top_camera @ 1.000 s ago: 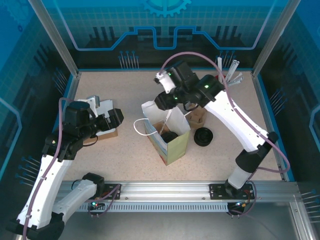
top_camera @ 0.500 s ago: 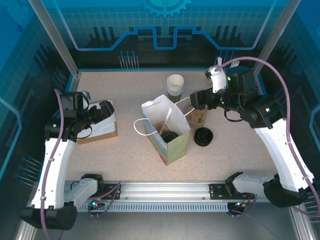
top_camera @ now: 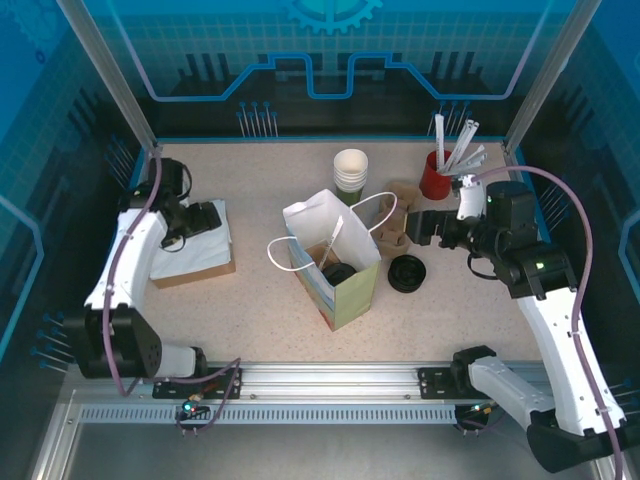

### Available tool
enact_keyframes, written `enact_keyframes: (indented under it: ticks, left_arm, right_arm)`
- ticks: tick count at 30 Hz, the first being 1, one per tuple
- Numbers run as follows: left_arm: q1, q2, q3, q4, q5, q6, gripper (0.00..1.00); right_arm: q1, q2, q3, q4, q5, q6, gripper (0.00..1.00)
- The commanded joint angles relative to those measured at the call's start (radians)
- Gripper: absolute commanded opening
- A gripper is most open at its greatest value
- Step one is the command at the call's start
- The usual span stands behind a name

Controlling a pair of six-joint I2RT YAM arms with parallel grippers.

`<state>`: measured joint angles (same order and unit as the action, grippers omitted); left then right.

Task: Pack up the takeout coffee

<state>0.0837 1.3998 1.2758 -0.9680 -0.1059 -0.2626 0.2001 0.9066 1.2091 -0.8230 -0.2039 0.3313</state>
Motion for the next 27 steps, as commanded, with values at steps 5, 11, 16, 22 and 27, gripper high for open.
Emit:
enact_keyframes:
  ticks: [5, 11, 16, 22, 27]
  left_arm:
    - [-0.088, 0.182, 0.130, -0.014, -0.133, 0.034, 0.82]
    - [-0.132, 0.339, 0.257, -0.042, -0.169, 0.046, 0.77]
    - [-0.160, 0.462, 0.368, -0.067, -0.214, 0.051, 0.74]
    - [-0.174, 0.609, 0.487, -0.097, -0.289, 0.040, 0.69]
    - [-0.177, 0.701, 0.551, -0.102, -0.322, 0.028, 0.64]
  right_arm:
    - [-0.049, -0.023, -0.022, 0.005, 0.010, -0.018, 1.00]
    - [-0.060, -0.032, -0.063, 0.013, 0.023, -0.031, 1.00]
    - [-0.070, -0.025, -0.073, 0.012, 0.030, -0.043, 1.00]
    - [-0.080, -0.014, -0.083, 0.015, 0.026, -0.051, 1.00]
    - [-0.084, -0.005, -0.096, 0.027, 0.020, -0.051, 1.00]
